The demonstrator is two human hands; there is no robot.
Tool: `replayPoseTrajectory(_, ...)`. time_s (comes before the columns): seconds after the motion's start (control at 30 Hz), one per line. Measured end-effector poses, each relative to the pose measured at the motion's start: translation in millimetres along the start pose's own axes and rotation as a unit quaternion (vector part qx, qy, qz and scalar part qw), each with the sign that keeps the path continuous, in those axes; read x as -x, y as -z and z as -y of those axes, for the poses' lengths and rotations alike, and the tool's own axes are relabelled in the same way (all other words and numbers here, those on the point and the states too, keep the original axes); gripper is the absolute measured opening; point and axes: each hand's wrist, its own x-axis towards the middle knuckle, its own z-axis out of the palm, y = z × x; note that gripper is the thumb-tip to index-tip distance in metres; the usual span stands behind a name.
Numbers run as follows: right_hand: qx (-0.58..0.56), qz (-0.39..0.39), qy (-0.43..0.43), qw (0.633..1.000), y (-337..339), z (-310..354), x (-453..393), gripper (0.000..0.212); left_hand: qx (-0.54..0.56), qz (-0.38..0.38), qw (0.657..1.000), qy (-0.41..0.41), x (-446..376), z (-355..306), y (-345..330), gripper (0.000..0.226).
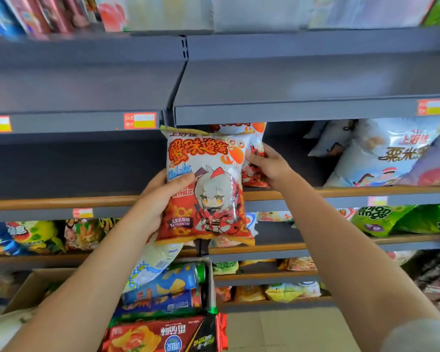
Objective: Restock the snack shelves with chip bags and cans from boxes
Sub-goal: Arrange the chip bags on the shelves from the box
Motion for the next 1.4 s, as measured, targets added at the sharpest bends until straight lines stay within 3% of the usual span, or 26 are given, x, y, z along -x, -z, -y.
replayPoseTrajectory(0.07, 0.003, 0.008, -0.001, 1.000, 1.7, 2.2, 0.4, 0.060, 0.017, -0.003, 1.000, -0.016, -11.2, -3.3, -11.9, 0.067)
replayPoseTrajectory(0.23, -0.015, 0.068, -0.033, 0.997, 8.9, 9.3, 0.0, 0.024, 0.014, 0.000, 0.999, -0.051, -41.2, -11.0, -29.1, 0.065)
replayPoseTrajectory(0.3, -0.016, 0.047, -0.054, 0.997, 10.1, 13.6, 0.4, 0.036, 0.018, -0.003, 0.999, -0.044, -53.2, -11.7, -28.9, 0.053)
replayPoseTrajectory(0.43, -0.017, 0.002, -0.058, 0.998, 17.3, 17.9, 0.1, 0.085, 0.013, 0.009, 0.999, -0.045, -75.7, -19.1, -31.3, 0.049)
replayPoseTrajectory(0.57, 0.064, 0.077, -0.021, 0.995, 14.4, 19.8, 3.0, 0.089, -0.008, 0.021, 0.999, -0.036, -90.9, -19.9, -39.0, 0.049)
replayPoseTrajectory(0.7, 0.078, 0.054, -0.008, 0.995, 5.9, 17.8, -0.6, 0.110, -0.021, 0.020, 0.999, -0.036, -103.3, -17.0, -52.2, 0.066)
replayPoseTrajectory(0.87, 0.063, 0.044, -0.036, 0.996, 9.3, 14.6, -5.3, 0.111, -0.129, 0.007, 0.991, -0.021, -113.6, -16.4, -68.4, 0.059)
replayPoseTrajectory(1.0, 0.082, 0.037, -0.048, 0.995, 11.0, 12.8, -7.8, 0.097, -0.212, 0.022, 0.977, 0.013, -121.4, -12.5, -66.3, 0.103)
replayPoseTrajectory(1.07, 0.083, 0.034, -0.049, 0.995, 10.3, 11.9, -8.4, 0.088, -0.225, 0.045, 0.973, 0.026, -124.8, -10.8, -61.9, 0.114)
replayPoseTrajectory(1.2, 0.147, 0.015, -0.022, 0.989, 7.0, 10.8, -8.5, 0.091, -0.242, 0.070, 0.967, 0.027, -124.8, -6.7, -59.8, 0.108)
replayPoseTrajectory(1.3, 0.150, 0.052, -0.019, 0.987, 10.0, 10.1, -4.9, 0.081, -0.233, 0.078, 0.969, 0.014, -125.7, -6.6, -60.7, 0.104)
replayPoseTrajectory(1.4, 0.124, 0.083, -0.024, 0.989, 14.6, 11.2, 0.1, 0.105, -0.216, 0.097, 0.971, 0.000, -125.5, -7.6, -57.4, 0.094)
